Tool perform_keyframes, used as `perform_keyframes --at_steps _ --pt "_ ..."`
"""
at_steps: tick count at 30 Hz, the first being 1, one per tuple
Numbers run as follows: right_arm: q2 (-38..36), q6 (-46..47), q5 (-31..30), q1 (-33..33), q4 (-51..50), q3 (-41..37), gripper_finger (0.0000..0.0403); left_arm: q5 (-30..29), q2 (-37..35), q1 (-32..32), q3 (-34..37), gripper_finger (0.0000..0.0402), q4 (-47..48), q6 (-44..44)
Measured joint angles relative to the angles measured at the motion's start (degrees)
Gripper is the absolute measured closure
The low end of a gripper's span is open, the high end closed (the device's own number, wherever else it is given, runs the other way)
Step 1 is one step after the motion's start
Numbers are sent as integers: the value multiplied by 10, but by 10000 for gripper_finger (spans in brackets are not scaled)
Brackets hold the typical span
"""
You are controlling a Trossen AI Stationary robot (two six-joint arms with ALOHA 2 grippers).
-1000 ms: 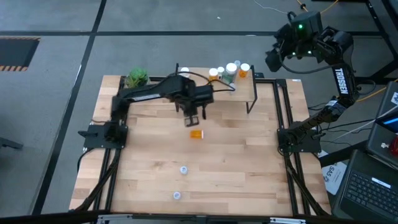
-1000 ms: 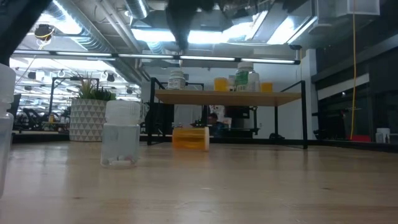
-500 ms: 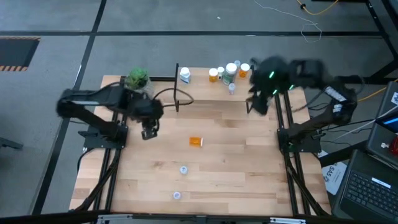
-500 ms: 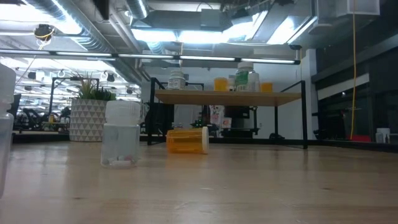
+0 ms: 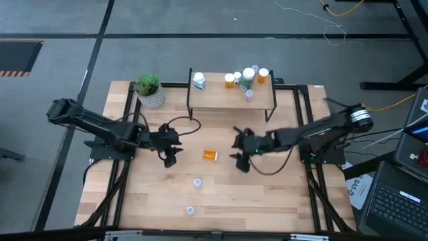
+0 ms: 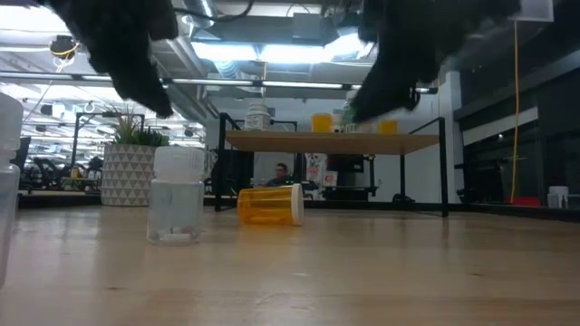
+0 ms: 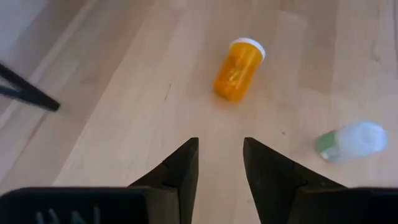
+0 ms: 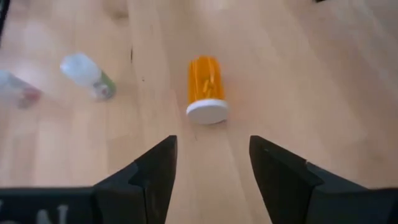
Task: Pick and place medicine bottles onto shelf by color
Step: Put the orange pill bottle on the shelf
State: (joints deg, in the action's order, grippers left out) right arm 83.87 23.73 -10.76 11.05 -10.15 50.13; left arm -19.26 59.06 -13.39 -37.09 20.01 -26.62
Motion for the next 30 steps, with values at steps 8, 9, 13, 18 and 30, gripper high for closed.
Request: perform_keyframes --at_steps 8,9,13,18,30 --pt "177 -9 -18 9 115 14 199 4 54 32 38 280 -60 73" --pt "198 -22 -19 9 109 33 199 3 63 36 38 280 -72 83" --pt "251 -43 -58 10 16 107 199 5 83 42 37 280 -94 103" --pt "257 -43 -85 9 -116 164 199 5 89 42 37 280 -134 107" --pt "257 -30 -181 11 -100 160 266 10 180 94 37 299 -275 108"
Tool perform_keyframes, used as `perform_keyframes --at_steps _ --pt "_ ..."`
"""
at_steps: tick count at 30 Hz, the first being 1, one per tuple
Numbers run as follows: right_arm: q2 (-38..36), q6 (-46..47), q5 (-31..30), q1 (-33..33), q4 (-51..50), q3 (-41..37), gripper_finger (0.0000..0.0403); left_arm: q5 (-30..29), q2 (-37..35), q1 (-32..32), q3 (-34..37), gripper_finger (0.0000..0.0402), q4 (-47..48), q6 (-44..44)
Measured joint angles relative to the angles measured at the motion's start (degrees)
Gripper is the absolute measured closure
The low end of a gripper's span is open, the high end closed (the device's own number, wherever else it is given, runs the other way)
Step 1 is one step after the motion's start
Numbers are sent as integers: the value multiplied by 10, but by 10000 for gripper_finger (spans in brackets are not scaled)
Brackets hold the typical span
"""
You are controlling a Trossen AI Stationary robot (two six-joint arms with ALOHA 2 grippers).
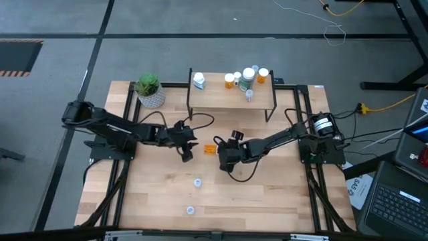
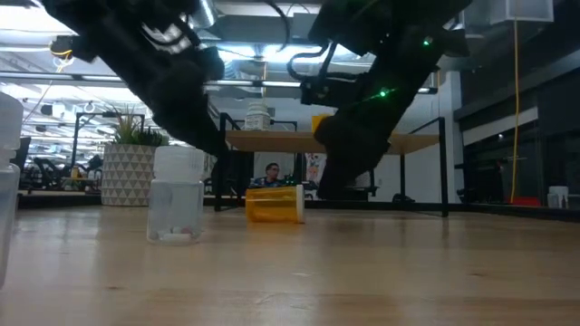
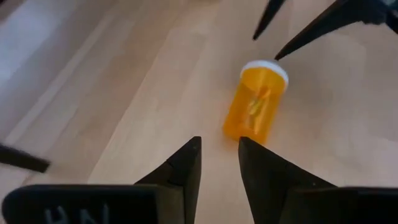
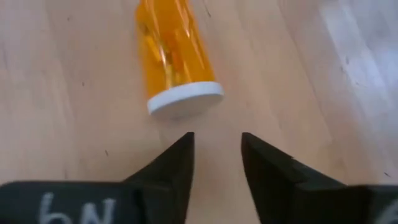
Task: Pick and place medicine bottles onto shelf by color
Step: Put the orange pill bottle on the shelf
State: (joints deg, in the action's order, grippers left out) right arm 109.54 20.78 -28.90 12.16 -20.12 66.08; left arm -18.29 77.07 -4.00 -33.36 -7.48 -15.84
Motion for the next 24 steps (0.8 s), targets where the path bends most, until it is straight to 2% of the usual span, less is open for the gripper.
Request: perform_keyframes --at_steps 5,8,11,15,20,24 --pt "2 0 6 0 7 0 322 34 60 24 0 298 -61 -1" --pt "5 1 8 0 9 0 344 41 82 25 0 297 -94 -1" --pt "8 -1 36 0 23 0 360 45 90 21 0 297 -112 -1" --pt "9 -2 49 0 27 0 372 45 84 13 0 300 -114 0" --pt "10 -1 50 0 38 0 374 84 75 14 0 298 -111 -1" --pt "10 -1 50 -2 58 0 376 79 83 15 0 301 -109 0"
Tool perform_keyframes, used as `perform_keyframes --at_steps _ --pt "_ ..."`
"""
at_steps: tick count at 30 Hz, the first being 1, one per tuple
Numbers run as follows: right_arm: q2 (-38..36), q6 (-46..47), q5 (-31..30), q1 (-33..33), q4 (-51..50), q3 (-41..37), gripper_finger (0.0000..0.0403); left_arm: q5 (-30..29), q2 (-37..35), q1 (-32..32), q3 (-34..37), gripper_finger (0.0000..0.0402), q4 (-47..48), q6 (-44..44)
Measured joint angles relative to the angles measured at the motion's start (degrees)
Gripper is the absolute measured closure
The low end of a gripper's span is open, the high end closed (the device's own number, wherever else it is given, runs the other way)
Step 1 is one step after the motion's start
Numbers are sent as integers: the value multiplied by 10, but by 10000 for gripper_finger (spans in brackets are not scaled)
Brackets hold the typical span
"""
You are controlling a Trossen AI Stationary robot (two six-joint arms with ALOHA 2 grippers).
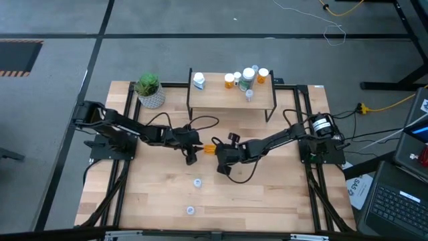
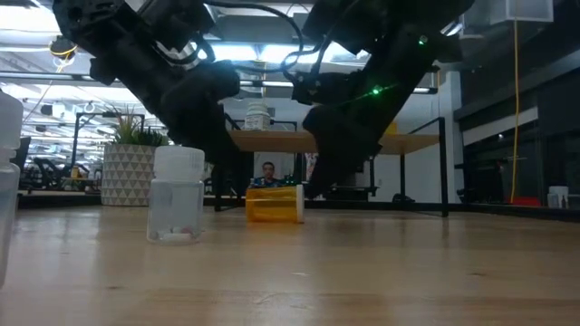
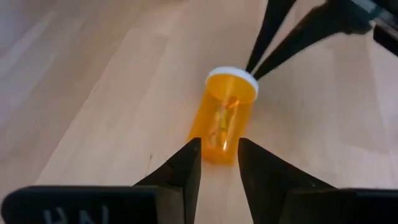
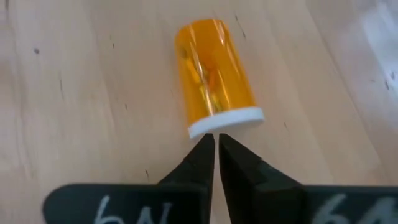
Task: Pick and place medicine bottles onto shelf by color
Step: Put the orange pill bottle on the shelf
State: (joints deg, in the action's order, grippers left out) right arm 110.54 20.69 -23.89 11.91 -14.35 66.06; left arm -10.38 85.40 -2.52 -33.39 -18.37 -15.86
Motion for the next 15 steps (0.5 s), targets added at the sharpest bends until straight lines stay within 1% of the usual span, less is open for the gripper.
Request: perform_keyframes --at_steps 8,15 --pt "11 -3 0 -15 6 0 399 -10 17 11 0 299 -1 0" --pt "11 -14 0 -20 20 0 390 -9 16 11 0 299 2 0"
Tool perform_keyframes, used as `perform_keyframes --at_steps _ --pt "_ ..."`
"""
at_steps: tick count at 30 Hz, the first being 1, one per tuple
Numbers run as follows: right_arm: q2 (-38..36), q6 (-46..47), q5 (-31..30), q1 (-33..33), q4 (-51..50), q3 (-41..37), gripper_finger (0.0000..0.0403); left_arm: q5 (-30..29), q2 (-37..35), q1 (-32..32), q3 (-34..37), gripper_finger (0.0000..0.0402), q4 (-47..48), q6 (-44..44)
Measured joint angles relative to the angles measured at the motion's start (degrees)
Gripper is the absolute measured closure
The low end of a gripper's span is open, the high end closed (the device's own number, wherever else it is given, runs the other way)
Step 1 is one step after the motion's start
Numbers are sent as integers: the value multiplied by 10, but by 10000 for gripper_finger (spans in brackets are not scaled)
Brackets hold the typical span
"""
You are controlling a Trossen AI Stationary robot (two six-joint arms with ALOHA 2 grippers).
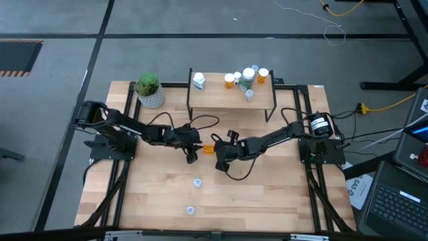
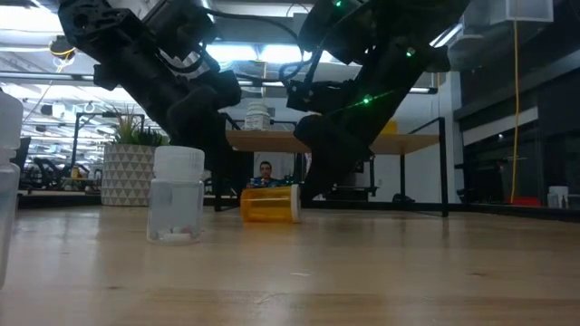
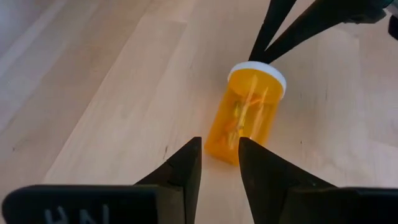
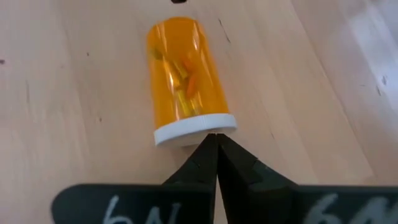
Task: Pick and place medicine bottles onto shelf by color
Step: Put the orange pill bottle on the shelf
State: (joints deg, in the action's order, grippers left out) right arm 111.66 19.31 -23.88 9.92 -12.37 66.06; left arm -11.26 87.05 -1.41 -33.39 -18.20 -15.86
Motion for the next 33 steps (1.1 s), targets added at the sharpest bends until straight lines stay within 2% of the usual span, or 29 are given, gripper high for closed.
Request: perform_keyframes --at_steps 13,23,33 --pt "0 -1 0 0 26 0 392 23 43 -8 -1 301 -12 -6" --pt "0 -4 0 0 45 1 393 22 44 -21 -1 303 -9 -6" --pt "0 -46 -3 0 25 40 399 25 38 -21 0 303 -3 -18"
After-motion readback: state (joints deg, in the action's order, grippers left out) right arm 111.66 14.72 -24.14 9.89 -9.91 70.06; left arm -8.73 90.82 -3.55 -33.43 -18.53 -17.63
